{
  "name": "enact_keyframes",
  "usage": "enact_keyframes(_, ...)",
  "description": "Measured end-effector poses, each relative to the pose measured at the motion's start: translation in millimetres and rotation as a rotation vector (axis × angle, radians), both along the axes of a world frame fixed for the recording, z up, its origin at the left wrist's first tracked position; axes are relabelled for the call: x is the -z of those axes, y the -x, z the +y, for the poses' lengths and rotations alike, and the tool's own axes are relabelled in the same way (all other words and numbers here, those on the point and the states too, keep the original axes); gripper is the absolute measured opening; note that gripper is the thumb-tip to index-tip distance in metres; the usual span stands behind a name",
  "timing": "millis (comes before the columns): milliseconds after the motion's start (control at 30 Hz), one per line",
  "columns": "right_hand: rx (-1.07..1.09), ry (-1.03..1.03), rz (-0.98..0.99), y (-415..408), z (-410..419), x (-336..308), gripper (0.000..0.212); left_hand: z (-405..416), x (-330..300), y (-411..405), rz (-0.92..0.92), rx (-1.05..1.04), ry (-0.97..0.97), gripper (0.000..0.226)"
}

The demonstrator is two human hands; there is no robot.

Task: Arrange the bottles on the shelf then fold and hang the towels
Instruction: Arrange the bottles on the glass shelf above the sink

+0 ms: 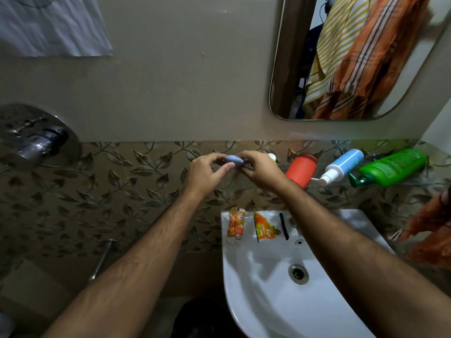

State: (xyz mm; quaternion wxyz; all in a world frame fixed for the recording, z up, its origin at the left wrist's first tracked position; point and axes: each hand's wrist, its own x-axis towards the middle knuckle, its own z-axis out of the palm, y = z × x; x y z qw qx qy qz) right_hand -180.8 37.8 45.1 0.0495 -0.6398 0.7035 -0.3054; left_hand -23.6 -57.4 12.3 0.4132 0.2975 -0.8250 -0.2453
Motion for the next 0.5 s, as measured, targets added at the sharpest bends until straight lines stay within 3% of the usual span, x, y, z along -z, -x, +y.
enact_keyframes(200, 0.001, -0.107, -0.265, 8.5, -3.8, -2.9, 0.034, -9.0, 10.8, 7.5, -0.049, 0.03, -0.241, 0.037)
enact_keyframes(500, 0.023, -0.137, -0.339, 9.0, -5.4, 1.8, 0.041, -3.4, 18.8, 11.3, 0.055, 0.084, -0.366, 0.037)
